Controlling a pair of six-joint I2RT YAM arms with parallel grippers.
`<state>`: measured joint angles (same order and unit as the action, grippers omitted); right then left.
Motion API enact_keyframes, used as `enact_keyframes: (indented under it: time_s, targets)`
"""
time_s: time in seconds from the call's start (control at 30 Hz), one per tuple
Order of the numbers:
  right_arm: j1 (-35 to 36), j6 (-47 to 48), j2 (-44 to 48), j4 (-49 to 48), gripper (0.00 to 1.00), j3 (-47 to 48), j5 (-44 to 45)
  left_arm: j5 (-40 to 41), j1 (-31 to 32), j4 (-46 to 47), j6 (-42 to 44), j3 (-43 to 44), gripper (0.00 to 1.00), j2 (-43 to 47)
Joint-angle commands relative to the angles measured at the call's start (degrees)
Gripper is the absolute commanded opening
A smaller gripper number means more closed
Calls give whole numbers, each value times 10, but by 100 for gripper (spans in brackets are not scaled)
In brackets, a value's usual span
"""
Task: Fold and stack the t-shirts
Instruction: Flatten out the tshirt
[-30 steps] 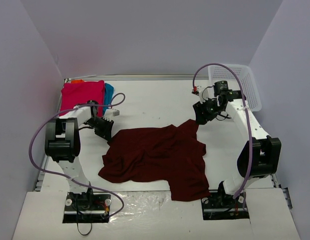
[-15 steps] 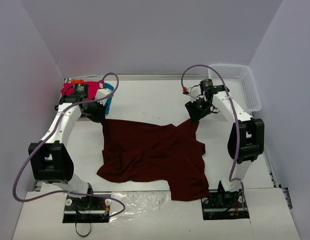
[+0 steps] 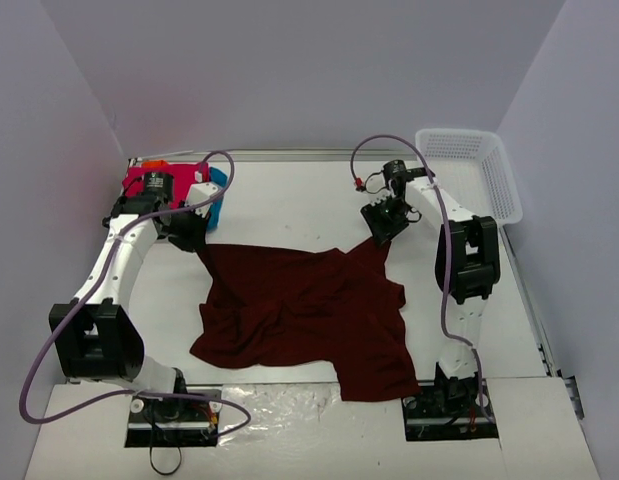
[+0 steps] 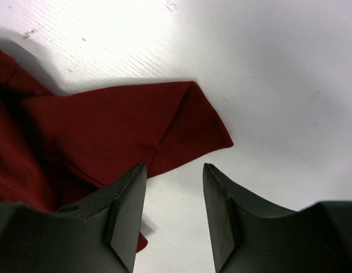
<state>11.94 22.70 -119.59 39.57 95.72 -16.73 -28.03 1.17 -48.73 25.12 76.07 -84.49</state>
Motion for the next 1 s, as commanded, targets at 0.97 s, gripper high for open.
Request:
enact_keyframes:
  time_s: [0.97]
  targets:
    - [29,16,-93,53,0,61,-22,-21,-2,22,-7,-59,2,4]
